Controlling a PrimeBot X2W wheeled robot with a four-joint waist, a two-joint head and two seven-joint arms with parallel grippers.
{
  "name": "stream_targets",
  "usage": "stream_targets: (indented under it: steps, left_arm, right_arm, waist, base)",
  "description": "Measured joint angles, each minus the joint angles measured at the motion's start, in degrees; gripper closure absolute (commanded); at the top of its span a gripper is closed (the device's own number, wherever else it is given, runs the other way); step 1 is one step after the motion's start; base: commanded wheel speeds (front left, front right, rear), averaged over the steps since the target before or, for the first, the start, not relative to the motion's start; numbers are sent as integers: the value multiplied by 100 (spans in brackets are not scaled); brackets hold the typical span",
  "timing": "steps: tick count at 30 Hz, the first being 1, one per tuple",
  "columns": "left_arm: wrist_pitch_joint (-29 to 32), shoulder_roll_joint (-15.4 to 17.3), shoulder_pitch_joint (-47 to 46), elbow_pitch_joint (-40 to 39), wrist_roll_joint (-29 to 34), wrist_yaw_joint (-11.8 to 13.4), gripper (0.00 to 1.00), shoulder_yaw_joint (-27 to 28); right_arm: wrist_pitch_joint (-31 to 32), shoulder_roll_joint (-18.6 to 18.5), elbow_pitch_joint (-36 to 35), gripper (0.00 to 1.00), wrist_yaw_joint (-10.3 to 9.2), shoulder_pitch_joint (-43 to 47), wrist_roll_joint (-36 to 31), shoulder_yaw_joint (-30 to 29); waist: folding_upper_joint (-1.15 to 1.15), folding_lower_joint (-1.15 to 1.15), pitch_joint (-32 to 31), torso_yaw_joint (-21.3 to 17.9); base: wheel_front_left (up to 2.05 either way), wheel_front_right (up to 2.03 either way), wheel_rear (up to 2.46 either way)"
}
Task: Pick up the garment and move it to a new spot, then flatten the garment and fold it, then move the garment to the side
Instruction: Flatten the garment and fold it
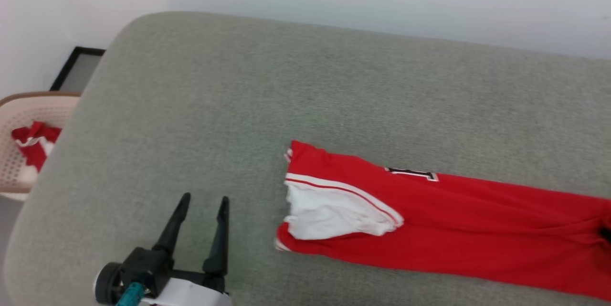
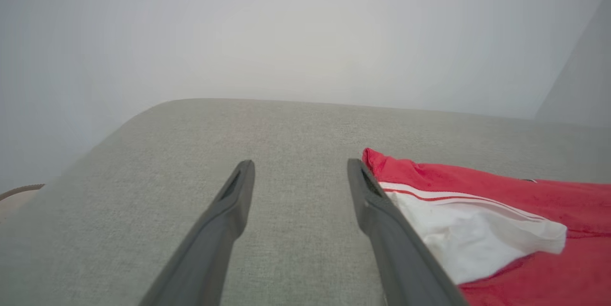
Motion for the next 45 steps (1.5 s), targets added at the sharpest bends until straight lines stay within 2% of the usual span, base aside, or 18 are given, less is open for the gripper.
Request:
stream_targets:
  steps: [7, 13, 17, 21, 25, 31, 35, 40, 45]
  left_arm:
    - [0, 103, 6, -350, -205, -5, 0, -236]
    - [0, 275, -44, -517, -396, -7, 0, -435]
    - [0, 298, -87, -521, -363, -7, 0, -469]
    - [0, 288, -64, -444, -321, -7, 0, -470]
    - [0, 254, 32, -415, -322, -7, 0, -413]
    - [0, 214, 149, -382, -326, -7, 0, -359]
    - [0, 167, 175, -374, -394, -7, 0, -292]
    - [0, 109, 186, -270, -553, -7, 0, -354]
    - [0, 136, 91, -229, -571, -7, 0, -439]
  right_arm:
    - [-368, -394, 434, 100, -16, 55, -157, -625]
    - [-711, -924, 1023, 100, -18, 60, -192, -1204]
    - [-737, -999, 1196, 100, -18, 51, -247, -1319]
    - [-575, -944, 783, 100, -18, 68, -347, -1180]
    - [-348, -829, -107, 100, -18, 293, -475, -961]
    - [169, -576, -1696, 100, -19, 434, -647, -794]
    - [621, -199, -2557, 100, -19, 403, -1031, -711]
    - [1029, 758, -2913, 100, -18, 185, -1579, -450]
    - [1206, 1304, -2833, 100, -18, 11, -2107, -257]
  waist:
    - [0, 0, 48, -328]
    - [0, 0, 146, -594]
    - [0, 0, 194, -706]
    - [0, 0, 129, -750]
    - [0, 0, 9, -734]
    - [0, 0, -142, -657]
    - [0, 0, -187, -574]
    - [0, 0, -202, -456]
    - [0, 0, -181, -280]
  base:
    - [0, 0, 0]
    - [0, 0, 0]
    - [0, 0, 0]
    - [0, 0, 0]
    - [0, 0, 0]
    - [0, 0, 0]
    - [0, 0, 0]
    - [0, 0, 0]
    - [0, 0, 0]
